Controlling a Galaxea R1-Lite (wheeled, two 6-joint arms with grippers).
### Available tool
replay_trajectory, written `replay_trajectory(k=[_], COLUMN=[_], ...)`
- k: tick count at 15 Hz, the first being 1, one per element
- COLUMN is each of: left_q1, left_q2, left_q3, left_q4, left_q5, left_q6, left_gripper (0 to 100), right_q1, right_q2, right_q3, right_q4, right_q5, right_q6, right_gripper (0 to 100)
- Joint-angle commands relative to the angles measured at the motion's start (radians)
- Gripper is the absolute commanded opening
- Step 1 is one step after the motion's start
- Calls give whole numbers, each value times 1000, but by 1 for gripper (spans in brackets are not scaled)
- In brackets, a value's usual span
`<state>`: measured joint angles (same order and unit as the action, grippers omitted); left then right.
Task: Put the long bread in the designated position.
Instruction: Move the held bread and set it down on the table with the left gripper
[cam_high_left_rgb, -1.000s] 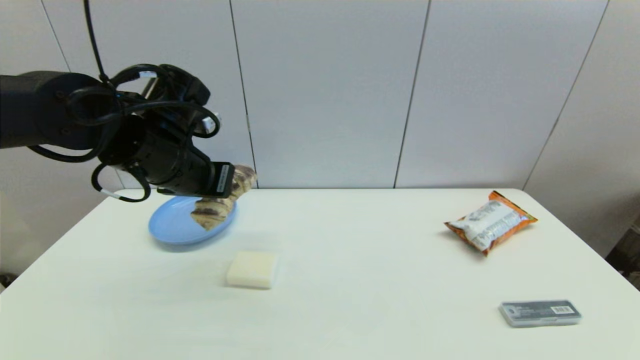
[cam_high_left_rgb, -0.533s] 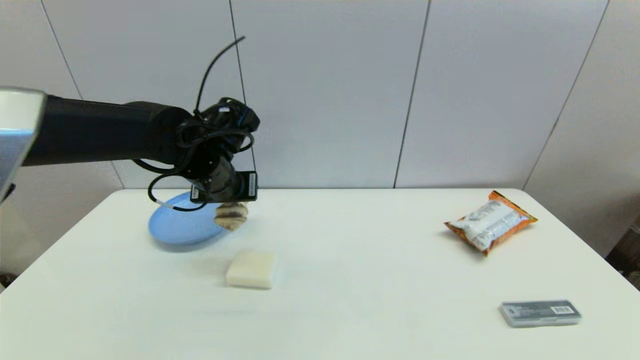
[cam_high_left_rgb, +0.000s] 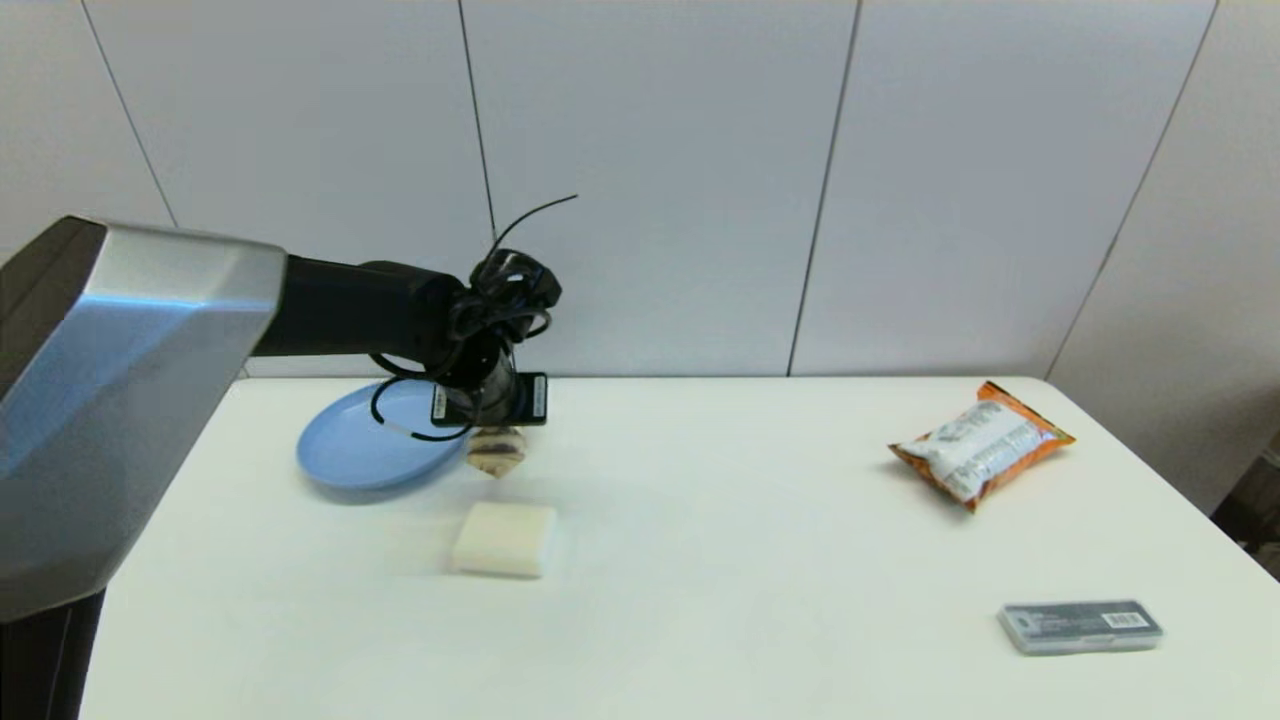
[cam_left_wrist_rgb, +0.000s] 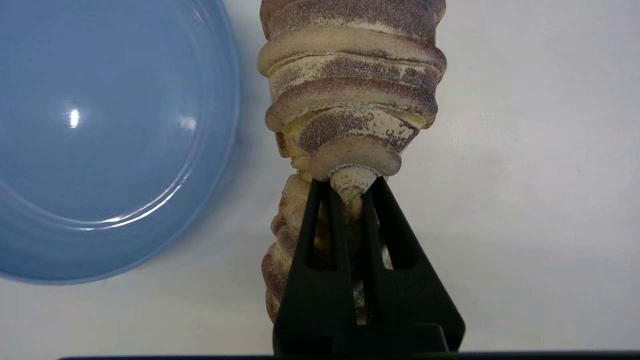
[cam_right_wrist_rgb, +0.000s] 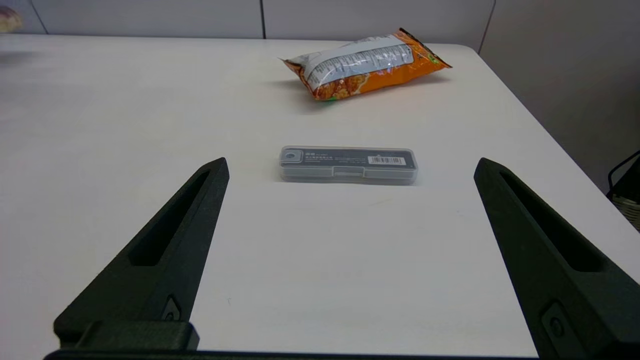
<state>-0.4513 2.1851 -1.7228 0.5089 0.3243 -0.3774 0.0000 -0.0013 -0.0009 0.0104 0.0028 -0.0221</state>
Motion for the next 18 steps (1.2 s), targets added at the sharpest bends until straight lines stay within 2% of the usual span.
replay_trajectory(k=[1, 18], left_q1=[6, 8], left_q2=[35, 39], left_q3=[-11, -20], left_q4=[5, -9], left_q5=[2, 1], left_q6=[-1, 8], left_gripper=[0, 0], right_q1=[0, 2], right_q2=[1, 1], right_q3=[1, -1], right_q4=[0, 0], right_q5=[0, 0], right_q6=[-1, -1], right_gripper=[100, 100])
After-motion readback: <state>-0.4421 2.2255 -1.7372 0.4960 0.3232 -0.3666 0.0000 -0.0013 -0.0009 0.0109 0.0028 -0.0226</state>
